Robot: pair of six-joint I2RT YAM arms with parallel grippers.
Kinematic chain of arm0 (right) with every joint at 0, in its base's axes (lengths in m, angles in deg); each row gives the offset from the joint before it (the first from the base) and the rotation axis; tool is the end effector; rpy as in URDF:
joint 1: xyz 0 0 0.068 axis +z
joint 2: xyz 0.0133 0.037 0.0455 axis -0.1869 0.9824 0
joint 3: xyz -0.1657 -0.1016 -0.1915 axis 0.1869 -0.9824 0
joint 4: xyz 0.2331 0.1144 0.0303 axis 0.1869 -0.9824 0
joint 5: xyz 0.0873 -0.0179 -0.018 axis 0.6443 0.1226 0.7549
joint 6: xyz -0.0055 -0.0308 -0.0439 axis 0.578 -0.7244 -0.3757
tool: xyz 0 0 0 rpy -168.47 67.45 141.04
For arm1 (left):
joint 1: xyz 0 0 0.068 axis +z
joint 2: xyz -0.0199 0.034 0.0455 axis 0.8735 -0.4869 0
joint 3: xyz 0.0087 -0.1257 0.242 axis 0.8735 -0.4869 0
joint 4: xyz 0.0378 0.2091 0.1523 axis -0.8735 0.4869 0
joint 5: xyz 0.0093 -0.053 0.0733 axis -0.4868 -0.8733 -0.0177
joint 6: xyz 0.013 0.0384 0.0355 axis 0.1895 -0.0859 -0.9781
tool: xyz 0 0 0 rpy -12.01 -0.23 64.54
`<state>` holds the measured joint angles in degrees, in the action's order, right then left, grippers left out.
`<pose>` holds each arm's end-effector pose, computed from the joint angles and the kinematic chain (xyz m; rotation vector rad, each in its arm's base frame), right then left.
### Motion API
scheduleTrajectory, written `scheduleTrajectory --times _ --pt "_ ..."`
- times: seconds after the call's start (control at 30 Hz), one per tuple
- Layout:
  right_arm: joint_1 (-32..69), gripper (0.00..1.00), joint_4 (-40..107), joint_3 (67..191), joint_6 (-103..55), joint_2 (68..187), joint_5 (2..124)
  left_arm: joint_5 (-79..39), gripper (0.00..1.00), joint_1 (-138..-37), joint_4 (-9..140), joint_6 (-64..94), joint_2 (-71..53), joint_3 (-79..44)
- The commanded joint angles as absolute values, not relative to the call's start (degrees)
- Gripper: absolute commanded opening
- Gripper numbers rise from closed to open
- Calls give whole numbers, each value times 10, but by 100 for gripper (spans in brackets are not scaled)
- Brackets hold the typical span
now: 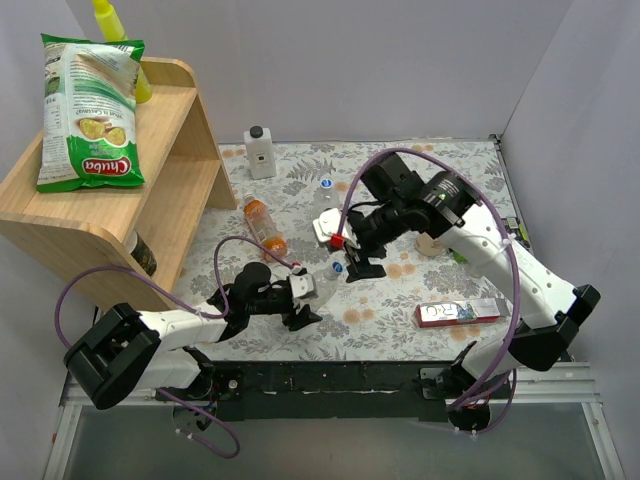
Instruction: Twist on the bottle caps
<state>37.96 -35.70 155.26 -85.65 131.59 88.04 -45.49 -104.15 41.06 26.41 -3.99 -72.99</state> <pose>0.1683 0.2210 0.4218 -2.0272 1.2919 0.6639 0.1449 -0.1635 0.1536 0.7872 2.0756 -1.2791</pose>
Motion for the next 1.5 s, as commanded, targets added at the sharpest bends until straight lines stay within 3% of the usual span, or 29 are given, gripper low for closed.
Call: scheduleTrajectory --times 0.0,0.3,0.57,1.13,1.47 --pt "377 84 -344 1493 -1003 1289 860 -487 0 -1040 422 242 -31 -704" --pt "383 76 -215 1398 -1062 1227 839 -520 0 -1040 448 206 -38 -679" --pt "386 60 -315 1442 -1144 1253 884 -523 0 -1040 446 207 -42 -674" --pt "387 55 -403 1485 -1217 1292 906 -525 0 -1040 447 202 -61 -658" --pt "386 39 -408 1486 -1235 1301 898 -521 0 -1040 451 197 -64 -651"
